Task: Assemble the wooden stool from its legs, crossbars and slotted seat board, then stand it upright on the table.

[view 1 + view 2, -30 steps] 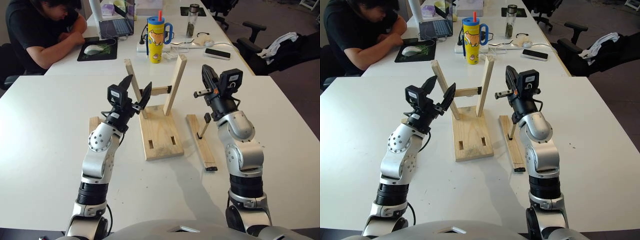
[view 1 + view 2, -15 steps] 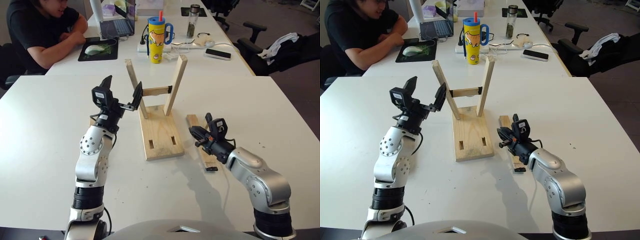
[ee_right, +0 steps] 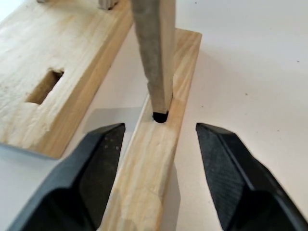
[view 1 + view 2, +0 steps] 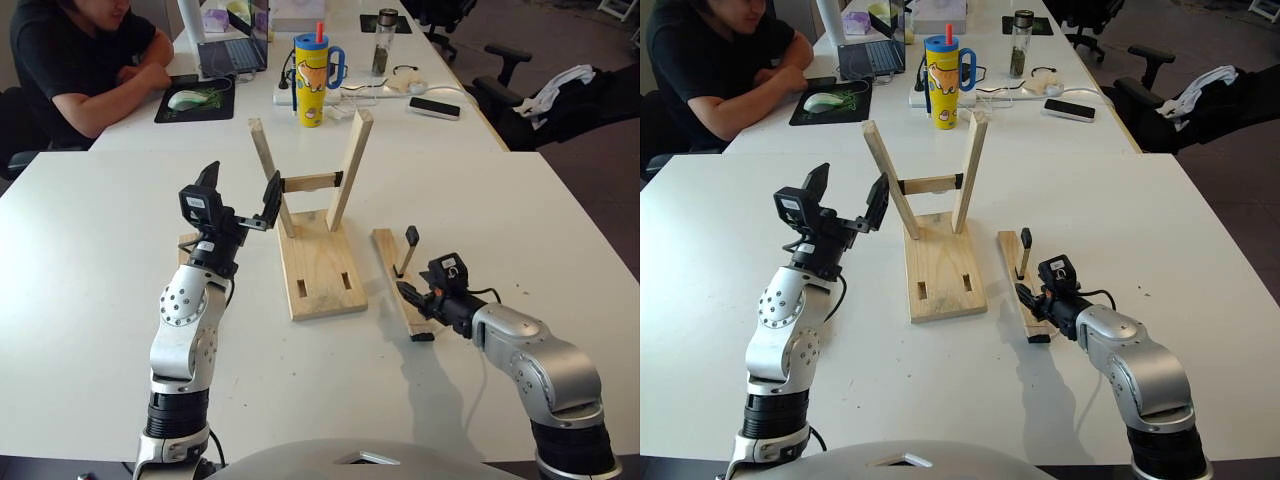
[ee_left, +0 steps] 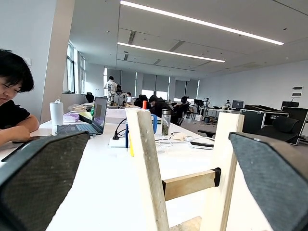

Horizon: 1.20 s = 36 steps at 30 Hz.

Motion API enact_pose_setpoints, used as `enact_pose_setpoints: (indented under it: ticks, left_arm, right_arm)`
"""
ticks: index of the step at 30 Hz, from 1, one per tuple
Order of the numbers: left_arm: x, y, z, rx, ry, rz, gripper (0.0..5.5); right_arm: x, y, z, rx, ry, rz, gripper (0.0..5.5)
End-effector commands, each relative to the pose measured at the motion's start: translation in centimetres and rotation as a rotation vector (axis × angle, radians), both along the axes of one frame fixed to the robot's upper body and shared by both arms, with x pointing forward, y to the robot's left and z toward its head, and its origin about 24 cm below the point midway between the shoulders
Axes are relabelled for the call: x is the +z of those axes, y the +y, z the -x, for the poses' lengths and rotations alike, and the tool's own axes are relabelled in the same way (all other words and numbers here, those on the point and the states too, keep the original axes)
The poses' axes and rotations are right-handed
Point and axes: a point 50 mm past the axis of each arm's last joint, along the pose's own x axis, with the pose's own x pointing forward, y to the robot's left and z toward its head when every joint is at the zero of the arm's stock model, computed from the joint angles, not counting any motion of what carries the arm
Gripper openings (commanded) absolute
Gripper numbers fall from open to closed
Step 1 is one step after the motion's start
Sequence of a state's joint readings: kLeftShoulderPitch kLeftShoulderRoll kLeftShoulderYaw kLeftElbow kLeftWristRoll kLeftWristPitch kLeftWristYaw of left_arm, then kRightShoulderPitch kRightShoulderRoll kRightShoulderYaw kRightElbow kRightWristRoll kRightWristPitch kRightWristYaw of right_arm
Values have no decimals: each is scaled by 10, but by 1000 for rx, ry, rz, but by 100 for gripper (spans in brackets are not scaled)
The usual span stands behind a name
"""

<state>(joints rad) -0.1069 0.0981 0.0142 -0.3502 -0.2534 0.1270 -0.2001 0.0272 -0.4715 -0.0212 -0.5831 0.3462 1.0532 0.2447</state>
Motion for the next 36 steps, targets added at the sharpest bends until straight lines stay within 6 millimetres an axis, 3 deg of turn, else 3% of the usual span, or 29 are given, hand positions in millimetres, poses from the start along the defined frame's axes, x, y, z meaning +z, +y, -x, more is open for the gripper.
enact_pose_setpoints:
  ticks: [1,9,19,23,26,33,36]
  left_arm:
    - [0,-4,-4,-22,7,-34,540]
    - [3,-2,-7,-39,3,-43,540]
    - [1,-4,-8,-35,9,-41,540]
    - [2,-5,-11,-40,12,-48,540]
    - [1,-8,-15,-62,21,-40,540]
    - [6,-2,-21,-115,43,0,540]
    - [13,-1,-26,-176,53,8,540]
  right_arm:
    - [-6,4,-2,-30,45,-8,270]
    - [-18,14,1,-46,129,-35,270]
    - [-28,15,-4,4,185,88,270]
    - [-29,11,-8,-6,138,118,215]
    - [-30,0,-9,-60,109,129,207]
    - [8,-14,-49,-181,-159,39,207]
    - [43,-16,-73,-228,-341,-146,207]
